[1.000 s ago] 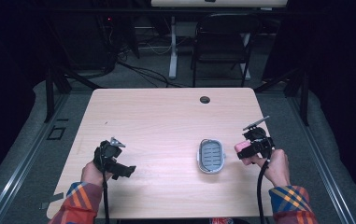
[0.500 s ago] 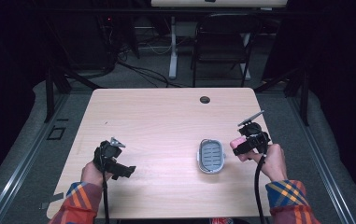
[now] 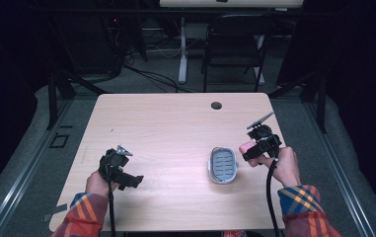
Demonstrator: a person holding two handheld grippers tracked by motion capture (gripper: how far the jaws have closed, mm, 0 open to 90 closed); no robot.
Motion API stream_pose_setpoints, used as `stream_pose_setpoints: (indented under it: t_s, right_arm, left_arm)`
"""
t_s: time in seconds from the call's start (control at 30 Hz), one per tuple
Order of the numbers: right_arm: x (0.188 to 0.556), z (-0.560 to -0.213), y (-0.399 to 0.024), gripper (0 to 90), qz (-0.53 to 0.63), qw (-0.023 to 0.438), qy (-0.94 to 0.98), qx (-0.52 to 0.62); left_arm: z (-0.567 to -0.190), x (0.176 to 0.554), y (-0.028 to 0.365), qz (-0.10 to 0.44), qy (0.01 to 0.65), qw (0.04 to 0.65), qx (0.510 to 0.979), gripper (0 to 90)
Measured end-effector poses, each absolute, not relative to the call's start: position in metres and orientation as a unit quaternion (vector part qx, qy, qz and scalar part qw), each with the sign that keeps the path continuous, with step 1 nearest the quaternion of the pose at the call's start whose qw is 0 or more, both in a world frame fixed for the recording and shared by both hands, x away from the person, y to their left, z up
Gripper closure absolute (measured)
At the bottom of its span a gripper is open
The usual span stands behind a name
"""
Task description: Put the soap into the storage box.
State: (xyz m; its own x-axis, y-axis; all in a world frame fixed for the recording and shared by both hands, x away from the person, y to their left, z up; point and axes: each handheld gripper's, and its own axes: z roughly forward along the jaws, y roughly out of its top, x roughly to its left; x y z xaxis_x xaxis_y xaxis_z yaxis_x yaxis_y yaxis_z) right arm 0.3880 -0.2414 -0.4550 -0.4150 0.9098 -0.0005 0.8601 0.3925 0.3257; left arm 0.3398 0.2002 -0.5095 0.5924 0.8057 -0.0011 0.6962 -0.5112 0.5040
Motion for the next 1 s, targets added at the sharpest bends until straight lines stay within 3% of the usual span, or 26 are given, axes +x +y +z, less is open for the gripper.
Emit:
stream_pose_setpoints:
  t_s: [1.0]
  right_arm:
    - [0.401,-0.459,-0.214,36.9,0.127,0.077,0.849,0.508]
  left_arm:
    - [-0.509,0.34,0.2,0.117,0.436,0.233,0.862,0.1]
